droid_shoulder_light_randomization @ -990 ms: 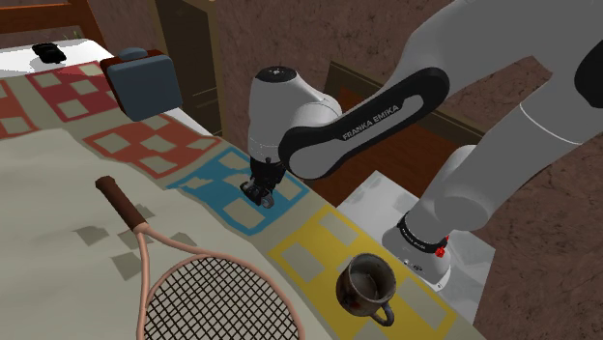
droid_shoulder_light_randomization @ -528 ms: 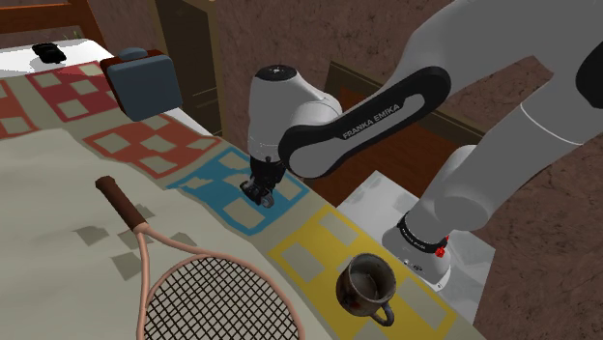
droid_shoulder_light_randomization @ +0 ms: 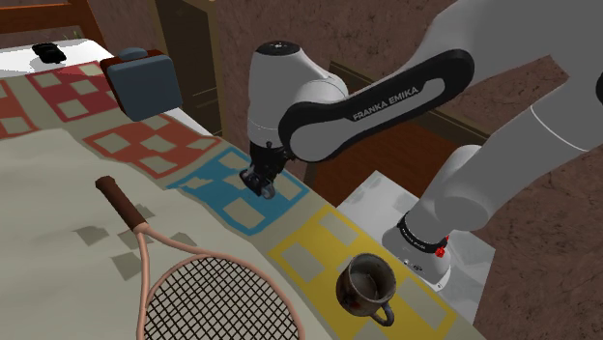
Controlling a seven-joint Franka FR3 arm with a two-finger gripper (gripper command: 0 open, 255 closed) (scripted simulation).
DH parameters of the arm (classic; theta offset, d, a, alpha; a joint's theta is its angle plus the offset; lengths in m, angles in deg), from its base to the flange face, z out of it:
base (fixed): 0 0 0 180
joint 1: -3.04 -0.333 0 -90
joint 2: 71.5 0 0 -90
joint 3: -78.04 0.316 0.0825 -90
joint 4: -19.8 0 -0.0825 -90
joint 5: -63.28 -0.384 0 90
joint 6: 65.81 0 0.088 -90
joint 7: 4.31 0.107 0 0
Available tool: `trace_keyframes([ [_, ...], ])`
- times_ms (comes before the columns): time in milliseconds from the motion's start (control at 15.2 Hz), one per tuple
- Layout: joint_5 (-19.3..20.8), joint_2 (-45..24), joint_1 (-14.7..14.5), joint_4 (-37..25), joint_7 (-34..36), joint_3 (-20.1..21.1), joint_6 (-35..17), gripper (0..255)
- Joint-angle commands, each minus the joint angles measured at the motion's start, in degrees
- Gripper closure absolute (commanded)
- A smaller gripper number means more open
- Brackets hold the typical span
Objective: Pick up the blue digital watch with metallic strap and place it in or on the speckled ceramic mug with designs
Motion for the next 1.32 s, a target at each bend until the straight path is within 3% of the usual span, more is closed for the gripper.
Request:
trace_keyframes([
  [0,-0.34,0.99,-0.09,-0.81,-0.22,-0.24,1.76,255],
  [1254,-1.26,7.01,-0.19,-10.70,-1.14,-2.67,17.38,255],
])
